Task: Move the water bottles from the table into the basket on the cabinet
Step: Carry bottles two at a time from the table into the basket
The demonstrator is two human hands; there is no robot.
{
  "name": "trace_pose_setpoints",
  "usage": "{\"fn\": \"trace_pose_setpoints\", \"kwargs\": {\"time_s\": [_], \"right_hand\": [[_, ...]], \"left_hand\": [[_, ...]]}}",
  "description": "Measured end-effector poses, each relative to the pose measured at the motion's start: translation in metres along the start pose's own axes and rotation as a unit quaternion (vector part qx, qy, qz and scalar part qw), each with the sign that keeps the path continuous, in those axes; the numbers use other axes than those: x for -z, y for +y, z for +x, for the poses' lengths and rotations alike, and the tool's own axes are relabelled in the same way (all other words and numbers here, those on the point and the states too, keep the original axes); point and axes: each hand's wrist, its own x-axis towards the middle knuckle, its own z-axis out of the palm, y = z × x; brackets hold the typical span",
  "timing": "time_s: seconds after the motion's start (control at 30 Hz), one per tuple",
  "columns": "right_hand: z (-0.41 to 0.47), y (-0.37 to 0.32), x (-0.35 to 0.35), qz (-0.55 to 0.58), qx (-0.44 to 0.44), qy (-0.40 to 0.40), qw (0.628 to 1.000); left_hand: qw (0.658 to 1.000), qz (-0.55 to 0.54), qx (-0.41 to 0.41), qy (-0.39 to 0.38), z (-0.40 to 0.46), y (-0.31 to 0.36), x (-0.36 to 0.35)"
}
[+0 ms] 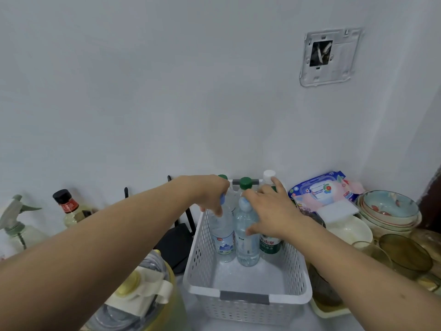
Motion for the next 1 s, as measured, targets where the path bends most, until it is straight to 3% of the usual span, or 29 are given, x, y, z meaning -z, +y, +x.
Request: {"fn": "trace_pose_setpoints", "kwargs": {"time_s": [0.23, 0.5, 0.63, 0.77, 0.83, 1.0], "right_hand": [[0.000, 0.009, 0.004, 0.022, -0.014, 0.023, 0.999], [0.005, 0.006, 0.004, 0.039, 0.004, -0.052, 0.998], [0.000, 0.002, 0.006, 0.038, -0.007, -0.038, 0.999], [-0.016, 0.002, 0.020, 0.096, -0.011, 0.014, 0.995], [-0.031, 0.005, 0.037, 0.153, -0.019, 0.047, 0.987], [-0.090, 0.012, 0.080, 0.213, -0.062, 0.059, 0.973]], "left_hand": [[1.000, 0.023, 0.010, 0.018, 0.000, -0.013, 0.002], [1.000, 0.012, 0.004, 0.005, 0.013, -0.003, 0.000], [1.000, 0.005, 0.015, 0.006, 0.012, -0.004, 0.000], [0.996, 0.077, 0.048, -0.002, -0.004, 0.003, 0.007], [0.995, 0.075, 0.062, 0.025, -0.018, 0.008, 0.015], [0.979, 0.003, 0.080, 0.190, -0.062, 0.033, 0.025]]}}
